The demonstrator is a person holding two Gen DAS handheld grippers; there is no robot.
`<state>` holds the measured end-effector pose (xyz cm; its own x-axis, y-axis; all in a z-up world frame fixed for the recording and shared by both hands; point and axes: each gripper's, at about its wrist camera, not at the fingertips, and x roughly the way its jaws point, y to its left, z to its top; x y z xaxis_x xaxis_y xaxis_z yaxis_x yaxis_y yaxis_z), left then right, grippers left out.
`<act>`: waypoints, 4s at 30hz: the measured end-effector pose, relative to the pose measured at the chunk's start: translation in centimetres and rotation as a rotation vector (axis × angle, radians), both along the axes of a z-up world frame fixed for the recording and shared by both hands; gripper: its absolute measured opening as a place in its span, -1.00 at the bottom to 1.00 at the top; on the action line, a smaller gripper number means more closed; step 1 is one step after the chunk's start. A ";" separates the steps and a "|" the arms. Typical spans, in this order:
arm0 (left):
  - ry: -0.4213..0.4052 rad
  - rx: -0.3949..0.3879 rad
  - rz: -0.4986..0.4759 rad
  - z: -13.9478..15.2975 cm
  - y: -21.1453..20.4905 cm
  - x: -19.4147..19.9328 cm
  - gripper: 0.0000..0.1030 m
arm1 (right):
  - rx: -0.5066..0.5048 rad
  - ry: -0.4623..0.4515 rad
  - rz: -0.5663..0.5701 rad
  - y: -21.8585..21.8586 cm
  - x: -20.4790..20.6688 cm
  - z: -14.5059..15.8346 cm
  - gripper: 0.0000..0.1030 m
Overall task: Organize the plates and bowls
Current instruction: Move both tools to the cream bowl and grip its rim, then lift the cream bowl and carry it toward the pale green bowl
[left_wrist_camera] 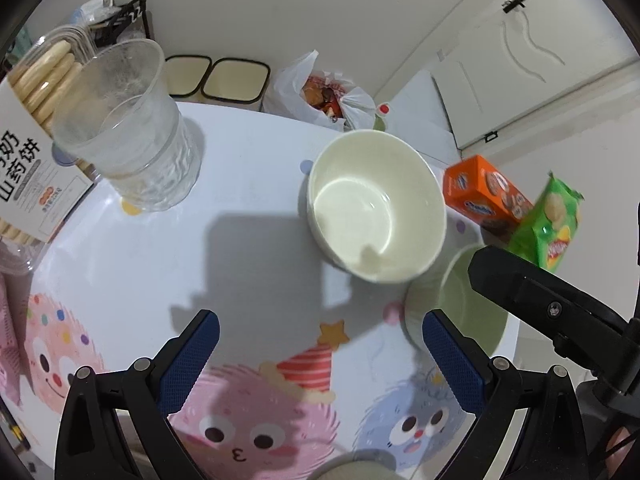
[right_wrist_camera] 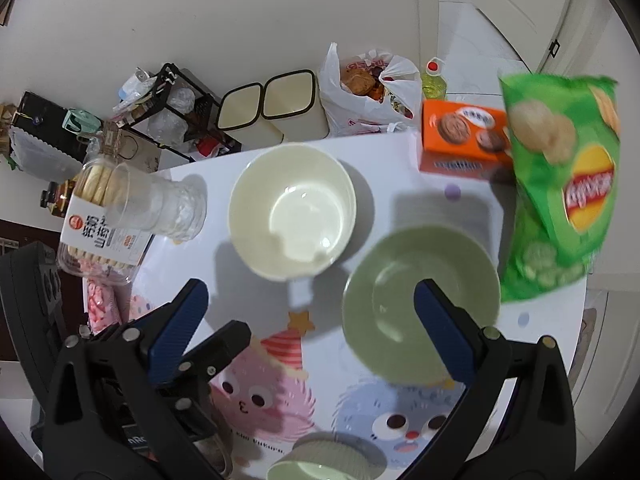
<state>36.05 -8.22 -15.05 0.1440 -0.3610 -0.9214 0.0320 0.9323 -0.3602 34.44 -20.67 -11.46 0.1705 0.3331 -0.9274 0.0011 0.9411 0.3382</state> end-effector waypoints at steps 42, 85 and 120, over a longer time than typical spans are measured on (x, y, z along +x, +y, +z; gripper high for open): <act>0.101 0.000 0.028 -6.9 -1.1 7.3 -0.36 | -0.052 0.130 0.009 0.1 6.5 -7.7 -0.36; 0.080 0.033 -0.011 -6.4 -0.9 7.9 -0.79 | -0.070 0.123 -0.020 1.5 6.0 -7.6 -0.65; -0.019 0.078 -0.010 1.3 1.2 -1.3 -0.84 | -0.085 0.008 0.036 2.5 -2.3 -0.3 -0.85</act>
<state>34.78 -6.99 -13.79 0.1580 -0.2899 -0.9439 0.0479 0.9570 -0.2860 32.11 -18.16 -11.73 0.1523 0.2588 -0.9538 -0.0305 0.9659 0.2572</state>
